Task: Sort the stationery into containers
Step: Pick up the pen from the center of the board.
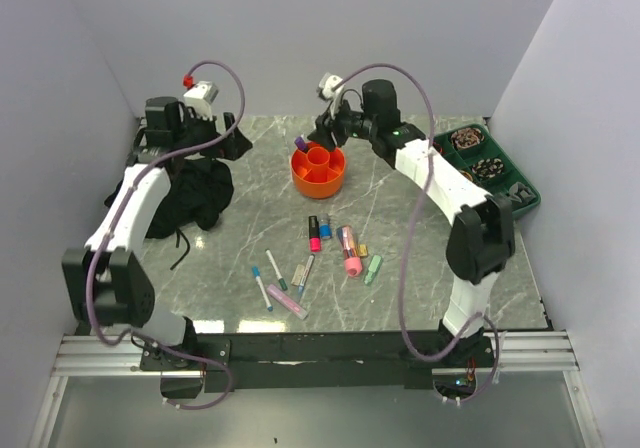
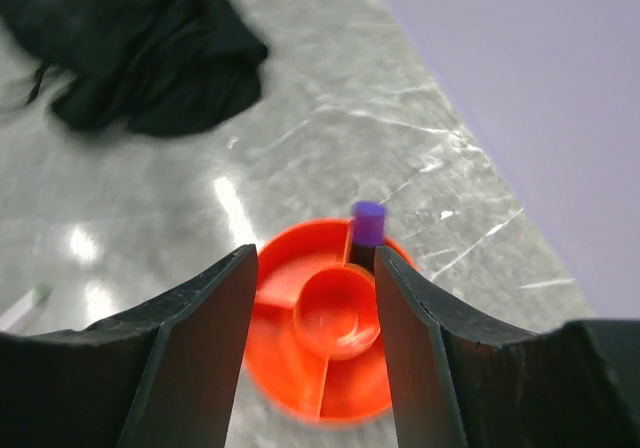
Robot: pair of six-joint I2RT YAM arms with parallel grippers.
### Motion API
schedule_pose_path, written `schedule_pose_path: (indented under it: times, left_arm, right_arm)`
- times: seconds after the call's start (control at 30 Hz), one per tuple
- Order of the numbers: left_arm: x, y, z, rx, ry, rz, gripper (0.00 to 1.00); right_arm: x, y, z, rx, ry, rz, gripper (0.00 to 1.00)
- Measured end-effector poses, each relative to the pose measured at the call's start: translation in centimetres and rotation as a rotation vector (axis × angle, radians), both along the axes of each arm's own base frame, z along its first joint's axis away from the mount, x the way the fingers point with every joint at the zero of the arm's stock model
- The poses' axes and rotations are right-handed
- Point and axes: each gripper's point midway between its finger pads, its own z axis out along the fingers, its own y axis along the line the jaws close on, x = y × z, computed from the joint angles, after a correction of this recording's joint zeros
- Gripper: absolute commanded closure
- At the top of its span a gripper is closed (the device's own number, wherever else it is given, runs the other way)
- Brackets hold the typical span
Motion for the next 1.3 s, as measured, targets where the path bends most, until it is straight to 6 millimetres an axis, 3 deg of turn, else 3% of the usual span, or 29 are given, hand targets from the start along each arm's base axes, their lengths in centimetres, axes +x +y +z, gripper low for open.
schedule_pose_path:
  times: [0.1, 0.17, 0.23, 0.33, 0.4, 0.5, 0.6, 0.83, 1.1, 1.3]
  left_arm:
    - [-1.7, 0.9, 2.0, 0.004, -0.055, 0.051, 0.0]
    - [-2.9, 1.7, 2.8, 0.006, -0.083, 0.083, 0.01]
    - [-3.9, 2.8, 3.0, 0.008, -0.091, 0.121, 0.01]
    - [-4.9, 5.0, 2.3, 0.019, -0.077, 0.201, 0.01]
    - [-5.5, 6.2, 1.2, 0.029, -0.048, 0.243, 0.01]
    - [-6.9, 7.1, -0.6, 0.049, -0.007, 0.272, 0.01]
    - [-8.6, 7.2, -1.6, 0.066, 0.008, 0.275, 0.01]
    - [-10.7, 7.5, -1.3, 0.063, -0.022, 0.287, 0.01]
    - [-10.8, 9.1, -1.9, 0.06, -0.007, 0.339, 0.0]
    - [-10.7, 9.2, -2.2, 0.053, 0.006, 0.339, 0.01]
  right_arm:
    - [-4.3, 0.5, 0.8, -0.126, -0.06, 0.13, 0.4]
    - [-8.4, 1.9, -0.7, -0.24, -0.072, 0.263, 0.4]
    - [-12.2, 3.0, -3.4, -0.354, -0.058, 0.39, 0.4]
    - [-18.7, 3.6, -9.6, -0.548, -0.006, 0.596, 0.41]
    - [-22.0, 2.6, -13.3, -0.662, 0.027, 0.694, 0.42]
    - [-25.0, -0.2, -17.5, -0.834, 0.046, 0.816, 0.42]
    - [-24.9, -1.7, -18.7, -0.938, -0.004, 0.883, 0.43]
    - [-21.5, -2.4, -20.1, -1.11, -0.197, 1.002, 0.43]
    - [-18.1, -1.3, -21.2, -1.172, -0.347, 1.094, 0.43]
    - [-17.0, -1.5, -22.5, -1.19, -0.371, 1.14, 0.44]
